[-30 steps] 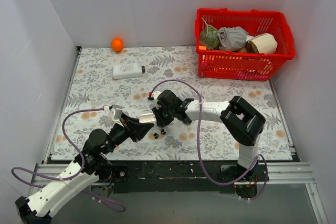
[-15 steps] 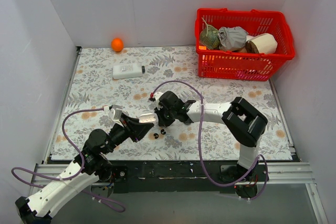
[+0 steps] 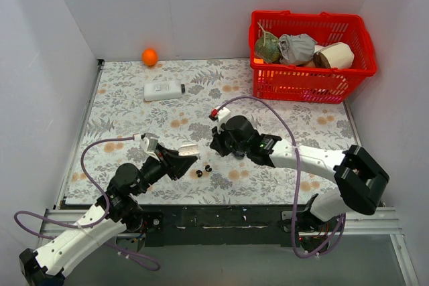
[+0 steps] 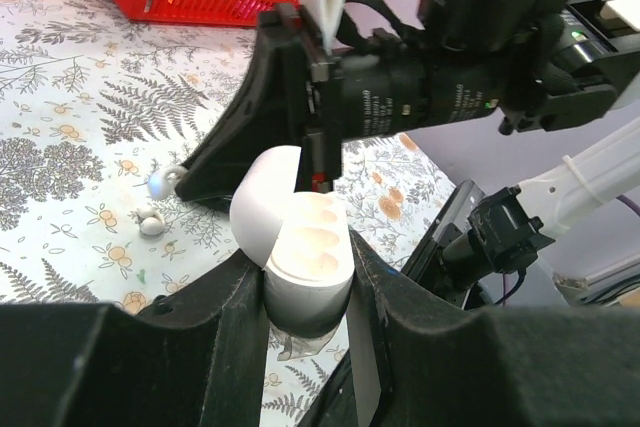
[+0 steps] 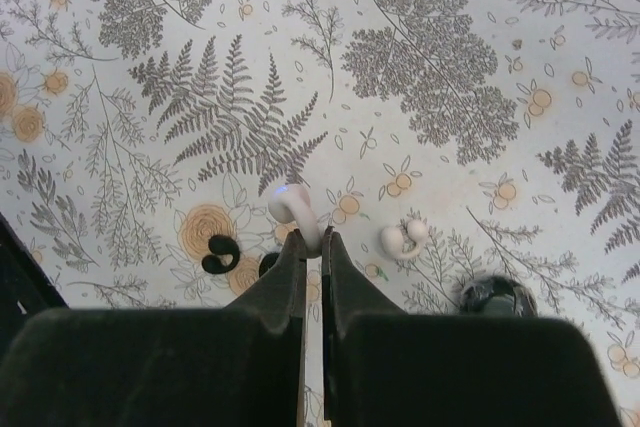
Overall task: Insert the wireless bluetooth earbuds into the charging case
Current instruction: Pick up the earbud from the center of the board, then place the earbud in the charging case.
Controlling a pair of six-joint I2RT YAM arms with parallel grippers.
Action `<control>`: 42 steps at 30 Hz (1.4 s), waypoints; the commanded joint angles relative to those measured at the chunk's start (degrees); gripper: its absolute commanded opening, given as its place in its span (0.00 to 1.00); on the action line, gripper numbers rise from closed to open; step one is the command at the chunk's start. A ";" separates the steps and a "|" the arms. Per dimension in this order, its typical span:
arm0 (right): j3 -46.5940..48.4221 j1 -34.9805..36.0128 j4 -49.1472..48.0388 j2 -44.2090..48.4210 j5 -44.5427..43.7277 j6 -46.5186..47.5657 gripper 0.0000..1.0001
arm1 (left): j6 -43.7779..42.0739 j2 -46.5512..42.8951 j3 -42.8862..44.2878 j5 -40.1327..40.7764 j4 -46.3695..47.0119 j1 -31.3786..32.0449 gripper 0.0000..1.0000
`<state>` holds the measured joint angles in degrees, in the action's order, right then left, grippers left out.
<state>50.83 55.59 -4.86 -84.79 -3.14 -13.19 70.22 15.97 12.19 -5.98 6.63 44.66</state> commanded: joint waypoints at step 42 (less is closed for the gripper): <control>9.20 12.61 17.34 34.87 -2.93 16.88 0.01 | -14.23 30.35 15.50 -28.56 33.27 -0.63 0.00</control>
<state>58.72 67.92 12.47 -50.57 -6.90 2.20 56.29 46.46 25.58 -32.71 38.13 44.27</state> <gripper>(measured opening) 0.054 0.297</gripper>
